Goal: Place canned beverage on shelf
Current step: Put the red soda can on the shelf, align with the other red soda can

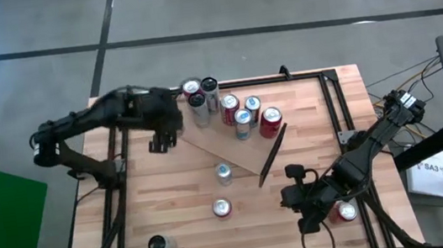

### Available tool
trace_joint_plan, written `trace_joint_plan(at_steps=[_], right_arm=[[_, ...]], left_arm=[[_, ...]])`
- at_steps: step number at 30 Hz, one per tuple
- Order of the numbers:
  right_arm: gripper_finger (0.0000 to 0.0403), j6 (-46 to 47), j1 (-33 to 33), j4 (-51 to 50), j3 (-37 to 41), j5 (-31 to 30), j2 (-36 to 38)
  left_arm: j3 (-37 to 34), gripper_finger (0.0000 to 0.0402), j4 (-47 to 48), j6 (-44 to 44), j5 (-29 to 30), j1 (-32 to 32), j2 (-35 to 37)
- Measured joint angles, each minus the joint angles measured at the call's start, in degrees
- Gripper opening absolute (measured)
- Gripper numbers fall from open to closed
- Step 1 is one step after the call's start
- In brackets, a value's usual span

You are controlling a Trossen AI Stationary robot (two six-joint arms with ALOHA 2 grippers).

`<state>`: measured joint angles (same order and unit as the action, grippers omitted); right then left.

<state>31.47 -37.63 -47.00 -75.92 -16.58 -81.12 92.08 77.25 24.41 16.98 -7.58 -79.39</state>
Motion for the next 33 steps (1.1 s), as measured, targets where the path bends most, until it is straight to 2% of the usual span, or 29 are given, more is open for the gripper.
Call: trace_joint_plan(at_steps=[4,13,21,33], right_arm=[[0.0012,-2.1,1.4,0.2,-0.4,0.0,0.0],[0.0012,-3.0,3.7,0.2,-0.4,0.1,0.0],[0.0012,-3.0,4.8,0.2,-0.4,0.3,0.1],[0.0012,-2.5,5.1,1.0,-0.5,0.3,0.1]], left_arm=[[0.0,0.0284,-2.5,4.3,-7.8,-6.3,0.7],[0.0,0.0284,-3.5,11.4,-17.5,-16.8,0.3],[0.0,0.0284,-4.5,15.3,-21.1,-20.8,-2.0],[-0.8,0.0284,-4.8,17.1,-22.6,-21.8,-3.8]])
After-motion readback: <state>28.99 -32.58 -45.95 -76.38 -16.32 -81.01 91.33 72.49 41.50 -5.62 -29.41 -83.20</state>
